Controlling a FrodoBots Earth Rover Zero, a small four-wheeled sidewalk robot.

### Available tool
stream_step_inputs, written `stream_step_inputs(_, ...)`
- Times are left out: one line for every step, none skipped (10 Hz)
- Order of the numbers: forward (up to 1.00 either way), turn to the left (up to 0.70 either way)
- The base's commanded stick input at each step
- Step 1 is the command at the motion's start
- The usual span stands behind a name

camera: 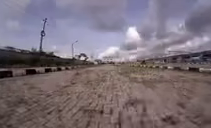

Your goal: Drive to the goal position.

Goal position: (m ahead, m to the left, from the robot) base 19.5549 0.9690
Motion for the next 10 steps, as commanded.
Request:
stream_step_inputs(1.0, 0.0)
stream_step_inputs(1.0, 0.0)
stream_step_inputs(1.0, 0.0)
stream_step_inputs(1.0, 0.0)
stream_step_inputs(1.0, 0.0)
stream_step_inputs(1.0, 0.0)
stream_step_inputs(1.0, 0.0)
stream_step_inputs(1.0, 0.0)
stream_step_inputs(1.0, 0.0)
stream_step_inputs(1.0, 0.0)
